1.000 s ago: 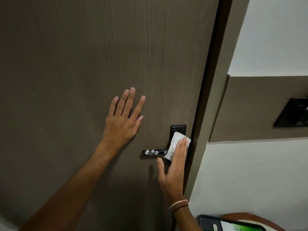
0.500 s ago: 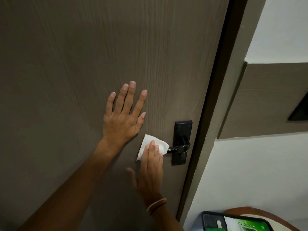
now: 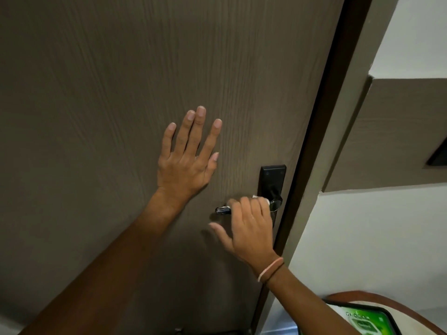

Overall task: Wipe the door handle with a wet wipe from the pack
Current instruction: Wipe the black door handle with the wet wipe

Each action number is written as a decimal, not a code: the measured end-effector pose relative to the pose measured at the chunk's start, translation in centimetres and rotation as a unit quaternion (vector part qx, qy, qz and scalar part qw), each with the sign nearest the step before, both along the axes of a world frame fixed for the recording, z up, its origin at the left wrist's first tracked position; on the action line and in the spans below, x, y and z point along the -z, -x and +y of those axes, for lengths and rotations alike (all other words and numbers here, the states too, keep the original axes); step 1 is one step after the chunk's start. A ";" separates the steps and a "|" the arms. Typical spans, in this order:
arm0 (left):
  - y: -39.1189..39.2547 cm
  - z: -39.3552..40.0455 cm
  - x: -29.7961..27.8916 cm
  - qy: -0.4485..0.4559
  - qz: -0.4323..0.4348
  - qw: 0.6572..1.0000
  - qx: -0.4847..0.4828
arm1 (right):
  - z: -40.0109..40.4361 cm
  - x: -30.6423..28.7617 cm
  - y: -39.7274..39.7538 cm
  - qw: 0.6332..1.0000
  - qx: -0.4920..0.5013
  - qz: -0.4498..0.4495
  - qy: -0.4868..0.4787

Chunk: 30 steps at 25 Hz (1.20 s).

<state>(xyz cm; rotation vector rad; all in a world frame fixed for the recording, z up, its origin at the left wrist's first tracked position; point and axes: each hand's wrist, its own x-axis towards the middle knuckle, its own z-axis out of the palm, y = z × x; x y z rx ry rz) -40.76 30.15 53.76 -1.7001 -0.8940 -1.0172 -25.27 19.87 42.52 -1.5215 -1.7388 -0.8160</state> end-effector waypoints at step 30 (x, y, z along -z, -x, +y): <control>0.0 0.0 0.0 0.008 0.001 1.000 0.004 | -0.6 3.0 -3.7 0.978 -0.069 -0.186 0.059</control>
